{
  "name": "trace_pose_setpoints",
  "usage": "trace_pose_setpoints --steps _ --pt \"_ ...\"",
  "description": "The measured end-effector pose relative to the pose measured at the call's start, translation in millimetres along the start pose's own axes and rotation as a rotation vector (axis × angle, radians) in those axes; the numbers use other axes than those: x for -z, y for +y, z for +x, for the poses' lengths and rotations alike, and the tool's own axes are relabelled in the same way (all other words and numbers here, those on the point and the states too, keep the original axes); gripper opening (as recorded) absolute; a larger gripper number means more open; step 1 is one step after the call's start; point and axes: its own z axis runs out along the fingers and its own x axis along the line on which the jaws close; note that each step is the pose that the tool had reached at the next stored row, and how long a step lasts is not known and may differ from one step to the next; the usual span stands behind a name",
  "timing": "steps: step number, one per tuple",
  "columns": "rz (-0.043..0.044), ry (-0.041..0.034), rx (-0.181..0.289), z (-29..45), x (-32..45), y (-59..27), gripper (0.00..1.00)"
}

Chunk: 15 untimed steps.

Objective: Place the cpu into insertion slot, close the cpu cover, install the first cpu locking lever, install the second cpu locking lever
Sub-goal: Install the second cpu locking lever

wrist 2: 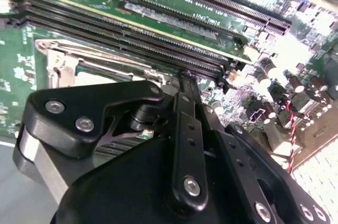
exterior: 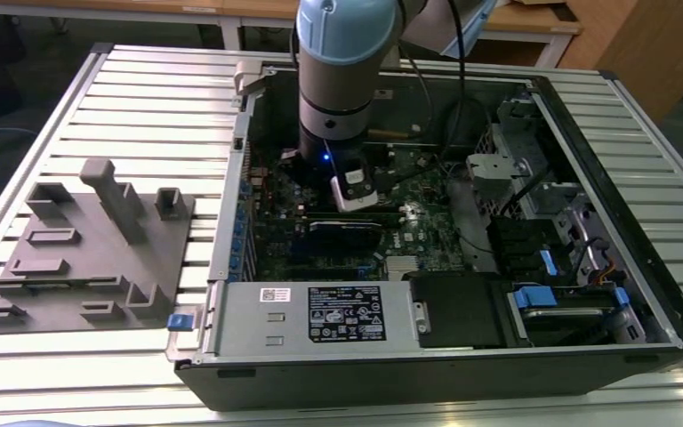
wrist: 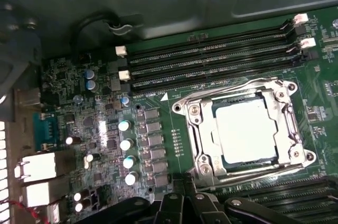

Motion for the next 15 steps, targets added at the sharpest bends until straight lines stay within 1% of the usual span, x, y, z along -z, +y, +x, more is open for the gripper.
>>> trace_pose_setpoints --steps 7,11,13,15 --pt "0.0003 0.0002 0.0 0.8 19.8 3.1 0.11" --pt "0.0005 0.0004 0.0 1.3 32.9 5.2 0.11" --pt "0.0004 0.0003 0.0 1.3 33.2 5.3 0.11" --pt "0.0005 0.0003 0.0 -0.8 33.2 5.9 0.11"
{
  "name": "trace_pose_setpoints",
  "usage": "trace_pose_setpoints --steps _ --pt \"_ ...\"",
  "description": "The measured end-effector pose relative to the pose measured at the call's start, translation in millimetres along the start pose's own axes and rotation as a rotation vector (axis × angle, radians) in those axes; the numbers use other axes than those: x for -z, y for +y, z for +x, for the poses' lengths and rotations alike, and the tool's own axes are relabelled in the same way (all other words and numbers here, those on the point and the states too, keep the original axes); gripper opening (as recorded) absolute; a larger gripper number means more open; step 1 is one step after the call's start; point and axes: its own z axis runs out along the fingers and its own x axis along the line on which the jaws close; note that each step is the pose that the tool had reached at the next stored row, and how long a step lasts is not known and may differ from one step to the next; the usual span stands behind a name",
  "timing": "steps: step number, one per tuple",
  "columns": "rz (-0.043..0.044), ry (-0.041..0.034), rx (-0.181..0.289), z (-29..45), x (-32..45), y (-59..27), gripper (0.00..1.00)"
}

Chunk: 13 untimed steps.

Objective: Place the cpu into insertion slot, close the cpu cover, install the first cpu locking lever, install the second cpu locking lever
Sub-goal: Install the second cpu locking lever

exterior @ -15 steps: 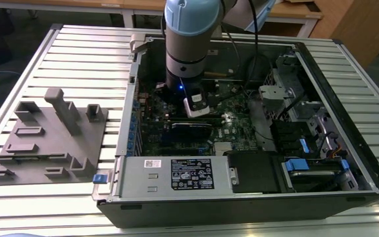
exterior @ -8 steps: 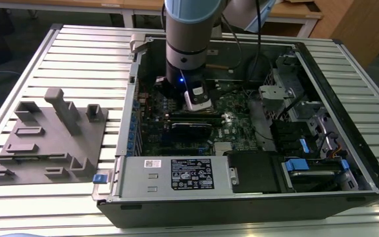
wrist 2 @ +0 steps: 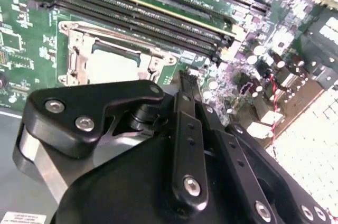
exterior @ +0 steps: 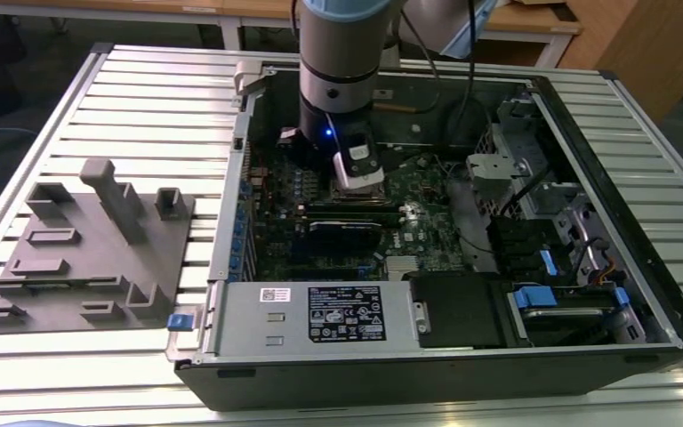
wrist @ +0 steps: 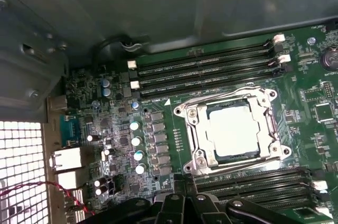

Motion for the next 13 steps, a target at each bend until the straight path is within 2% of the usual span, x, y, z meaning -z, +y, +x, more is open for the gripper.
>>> trace_pose_setpoints --steps 8,11,13 --pt "0.0006 0.0002 0.0 -25.3 -1.3 9.5 0.11" --pt "0.0009 0.0002 0.0 -32.1 -2.7 15.3 0.11" --pt "0.0011 0.0001 0.0 -33.6 -4.2 21.2 0.11"
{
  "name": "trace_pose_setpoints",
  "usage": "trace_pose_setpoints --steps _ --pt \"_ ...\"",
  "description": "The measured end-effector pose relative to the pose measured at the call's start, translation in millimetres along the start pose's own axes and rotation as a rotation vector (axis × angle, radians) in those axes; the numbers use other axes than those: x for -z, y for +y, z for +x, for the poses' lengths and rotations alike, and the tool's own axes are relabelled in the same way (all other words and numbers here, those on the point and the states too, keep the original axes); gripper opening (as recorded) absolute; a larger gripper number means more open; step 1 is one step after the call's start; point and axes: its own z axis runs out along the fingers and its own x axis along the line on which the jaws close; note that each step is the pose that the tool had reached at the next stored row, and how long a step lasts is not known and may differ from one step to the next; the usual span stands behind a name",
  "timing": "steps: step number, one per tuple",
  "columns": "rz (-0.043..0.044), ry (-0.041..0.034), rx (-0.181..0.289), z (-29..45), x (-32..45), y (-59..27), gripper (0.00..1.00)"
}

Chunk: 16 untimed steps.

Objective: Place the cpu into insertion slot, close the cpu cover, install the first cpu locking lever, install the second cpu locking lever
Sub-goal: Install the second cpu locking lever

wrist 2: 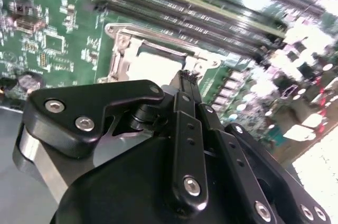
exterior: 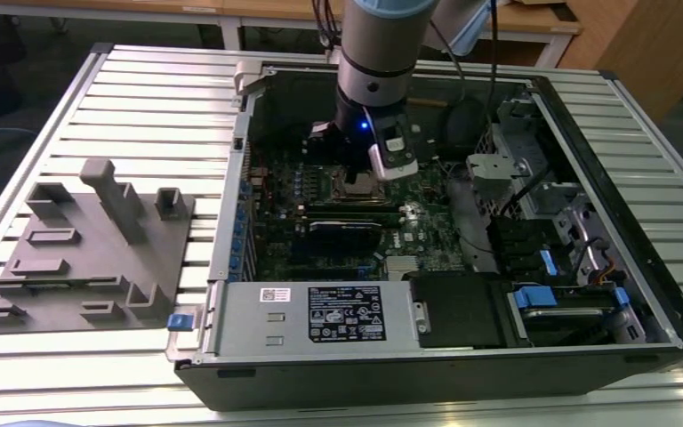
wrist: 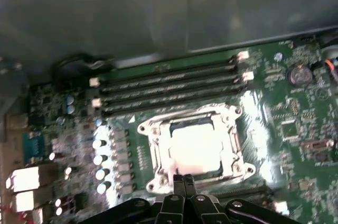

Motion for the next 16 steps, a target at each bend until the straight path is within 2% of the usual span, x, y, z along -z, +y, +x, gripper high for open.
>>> trace_pose_setpoints --steps 3,7,10,16 --pt "0.0001 0.0001 0.0 -1.4 -2.6 9.4 0.11" --pt "0.0006 -0.0001 0.0 -8.1 -5.4 18.1 0.11" --pt "0.0008 -0.0002 0.0 -15.5 -6.1 21.2 0.11" --pt "0.0008 -0.0001 0.0 -16.1 -6.1 21.3 0.11"
